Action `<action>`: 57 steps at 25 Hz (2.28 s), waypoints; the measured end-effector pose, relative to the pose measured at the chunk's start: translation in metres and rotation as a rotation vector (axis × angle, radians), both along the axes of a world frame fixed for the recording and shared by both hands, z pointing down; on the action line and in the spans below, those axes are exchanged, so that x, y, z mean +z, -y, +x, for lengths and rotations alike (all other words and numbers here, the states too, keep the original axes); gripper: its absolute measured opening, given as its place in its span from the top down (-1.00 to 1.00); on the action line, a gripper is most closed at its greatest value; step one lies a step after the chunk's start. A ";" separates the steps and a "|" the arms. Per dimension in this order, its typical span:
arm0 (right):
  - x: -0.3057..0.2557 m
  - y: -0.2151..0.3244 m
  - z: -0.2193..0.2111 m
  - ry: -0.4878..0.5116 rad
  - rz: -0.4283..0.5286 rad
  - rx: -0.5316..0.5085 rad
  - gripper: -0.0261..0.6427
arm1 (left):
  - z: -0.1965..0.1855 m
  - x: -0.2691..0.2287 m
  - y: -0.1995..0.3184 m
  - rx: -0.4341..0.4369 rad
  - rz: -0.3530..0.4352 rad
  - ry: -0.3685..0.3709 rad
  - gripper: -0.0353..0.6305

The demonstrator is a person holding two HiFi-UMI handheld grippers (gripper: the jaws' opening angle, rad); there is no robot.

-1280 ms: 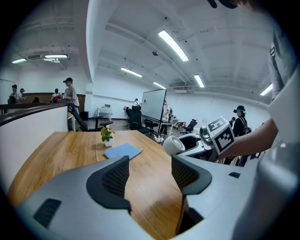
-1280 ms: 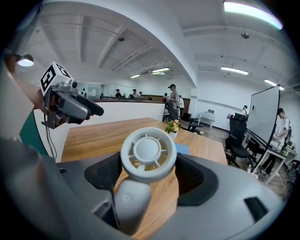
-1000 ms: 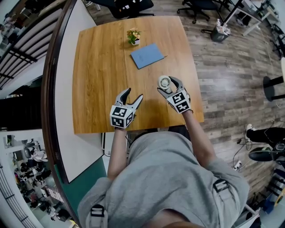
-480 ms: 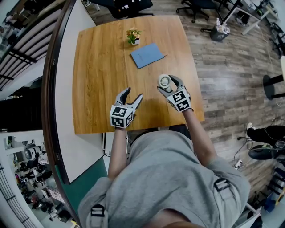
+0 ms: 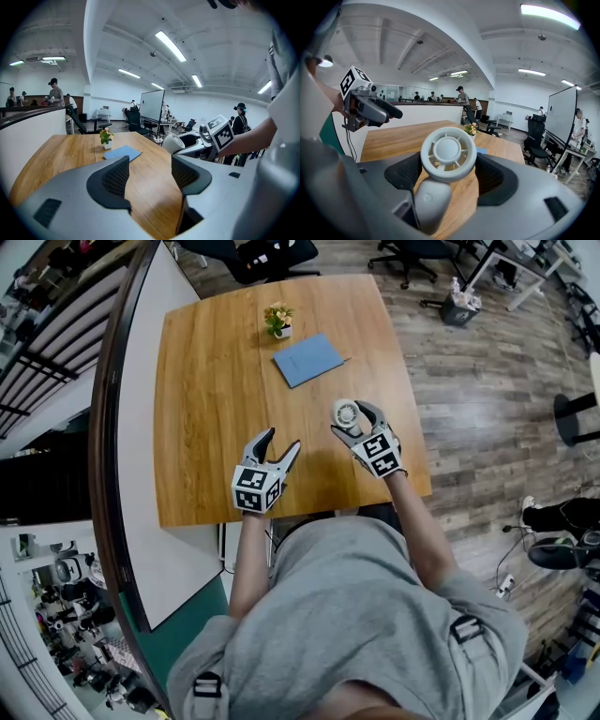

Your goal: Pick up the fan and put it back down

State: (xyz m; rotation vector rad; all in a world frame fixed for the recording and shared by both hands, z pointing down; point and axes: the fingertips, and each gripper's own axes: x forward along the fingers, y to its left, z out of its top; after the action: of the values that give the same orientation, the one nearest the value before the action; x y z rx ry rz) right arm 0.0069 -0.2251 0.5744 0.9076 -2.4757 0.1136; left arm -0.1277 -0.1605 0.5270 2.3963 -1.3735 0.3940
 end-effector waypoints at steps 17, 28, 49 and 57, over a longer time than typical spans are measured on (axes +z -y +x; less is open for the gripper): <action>0.004 -0.008 0.001 0.022 -0.023 0.002 -0.16 | 0.001 0.002 -0.008 -0.004 -0.006 0.003 0.01; 0.025 -0.016 -0.008 0.028 -0.073 -0.017 -0.16 | -0.005 0.016 -0.019 -0.026 -0.049 0.010 0.01; 0.106 -0.039 -0.028 -0.017 -0.218 -0.071 -0.17 | -0.023 0.064 -0.046 -0.065 -0.178 0.034 0.01; 0.139 -0.048 -0.034 -0.046 -0.269 -0.097 -0.17 | -0.021 0.086 -0.054 -0.052 -0.230 0.038 0.01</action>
State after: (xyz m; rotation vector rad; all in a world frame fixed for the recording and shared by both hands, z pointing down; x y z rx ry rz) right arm -0.0273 -0.1771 0.7130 0.6678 -2.3833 0.3783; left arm -0.1485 -0.1062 0.6126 2.1738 -1.3250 0.5545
